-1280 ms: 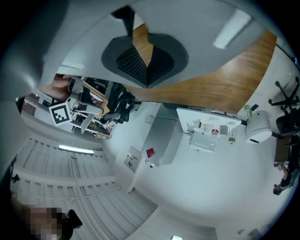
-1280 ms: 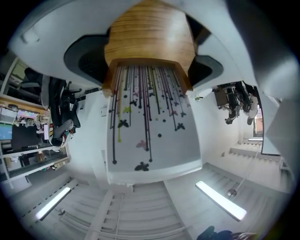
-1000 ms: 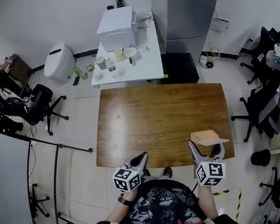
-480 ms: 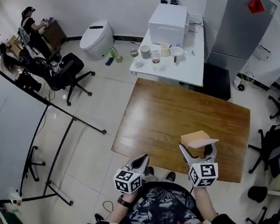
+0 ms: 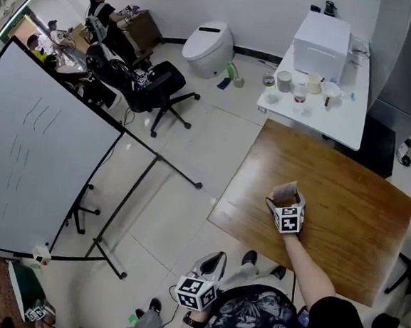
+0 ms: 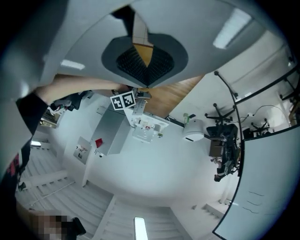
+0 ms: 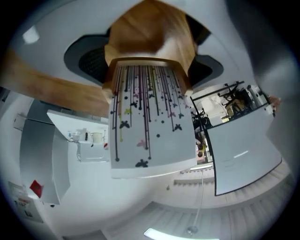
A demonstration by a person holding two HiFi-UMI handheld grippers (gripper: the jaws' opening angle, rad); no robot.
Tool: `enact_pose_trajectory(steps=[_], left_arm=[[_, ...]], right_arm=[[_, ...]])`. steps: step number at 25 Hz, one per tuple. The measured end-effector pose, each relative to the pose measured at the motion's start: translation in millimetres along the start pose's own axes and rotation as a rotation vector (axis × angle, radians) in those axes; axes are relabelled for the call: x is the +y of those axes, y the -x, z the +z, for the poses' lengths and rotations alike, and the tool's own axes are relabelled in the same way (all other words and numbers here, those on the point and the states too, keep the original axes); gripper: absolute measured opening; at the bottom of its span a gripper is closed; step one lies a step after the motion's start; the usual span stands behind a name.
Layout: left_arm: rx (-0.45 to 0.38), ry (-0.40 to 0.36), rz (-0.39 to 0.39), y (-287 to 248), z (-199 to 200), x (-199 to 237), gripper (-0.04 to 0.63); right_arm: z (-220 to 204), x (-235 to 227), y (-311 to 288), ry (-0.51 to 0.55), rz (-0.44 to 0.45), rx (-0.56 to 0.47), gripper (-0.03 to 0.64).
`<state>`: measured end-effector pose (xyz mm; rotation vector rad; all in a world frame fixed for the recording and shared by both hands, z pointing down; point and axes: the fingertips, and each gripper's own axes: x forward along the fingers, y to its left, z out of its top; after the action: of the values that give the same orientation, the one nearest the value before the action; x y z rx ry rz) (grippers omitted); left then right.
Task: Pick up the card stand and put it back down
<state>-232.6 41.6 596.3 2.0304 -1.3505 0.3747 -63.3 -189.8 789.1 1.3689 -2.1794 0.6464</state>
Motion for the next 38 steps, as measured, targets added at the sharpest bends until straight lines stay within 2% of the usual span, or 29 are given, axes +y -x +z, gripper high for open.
enact_pose_trajectory(steps=[3,5,8,9,12,13,15,18,19,22,25,27,32,35,38], left_arm=[[-0.019,0.048,0.084,17.6,-11.7,27.2,-0.005],[-0.025,0.067,0.109,23.9,-17.4,34.8,-0.005],[-0.036,0.08,0.104,19.8,-14.1,43.0,-0.005],[-0.041,0.088,0.095,16.9,-10.4,45.5,-0.006],[-0.047,0.089,0.039,2.9,4.2,39.6,-0.005],[-0.049,0.075,0.007,-5.3,10.7,33.2,-0.006],[-0.055,0.038,-0.071,-26.6,28.2,20.1,-0.005],[-0.044,-0.015,-0.188,-56.3,55.1,-0.3,-0.006],[-0.031,-0.038,-0.229,-67.1,61.3,-10.9,-0.006],[0.018,-0.134,-0.383,-106.6,76.7,-57.4,-0.006],[0.042,-0.236,-0.52,-128.7,83.9,-109.3,-0.006],[0.049,-0.273,-0.564,-130.8,81.2,-132.2,-0.006],[0.103,-0.287,-0.621,-137.3,62.6,-159.0,-0.005],[0.121,-0.274,-0.618,-144.8,57.7,-153.8,-0.005],[0.126,-0.264,-0.608,-133.8,39.3,-162.3,-0.006]], right_arm=[[-19.0,8.7,-54.3,0.054,-0.017,0.082,0.518],[-30.6,8.9,-72.6,0.032,-0.029,0.115,0.52],[-34.7,11.5,-76.4,-0.069,0.012,0.156,0.529],[-38.9,14.2,-72.0,-0.113,0.036,0.178,0.578],[-55.9,18.2,-20.1,-0.204,0.06,0.19,0.56],[-55.8,17.4,11.7,-0.2,0.051,0.164,0.514],[-42.7,10.8,85.6,-0.187,0.004,0.078,0.374],[-20.0,-2.1,190.5,-0.264,-0.052,-0.068,0.106],[-13.1,-9.3,223.3,-0.266,-0.083,-0.113,-0.003],[5.2,-45.8,310.2,-0.208,-0.275,-0.237,-0.011],[5.3,-80.8,371.8,-0.251,-0.46,-0.324,-0.011],[0.3,-92.4,394.9,-0.29,-0.521,-0.361,-0.011],[-12.5,-96.0,414.7,-0.362,-0.58,-0.396,-0.011],[-11.4,-95.1,394.5,-0.358,-0.559,-0.372,-0.012],[-15.4,-91.9,403.6,-0.355,-0.527,-0.375,-0.012]])
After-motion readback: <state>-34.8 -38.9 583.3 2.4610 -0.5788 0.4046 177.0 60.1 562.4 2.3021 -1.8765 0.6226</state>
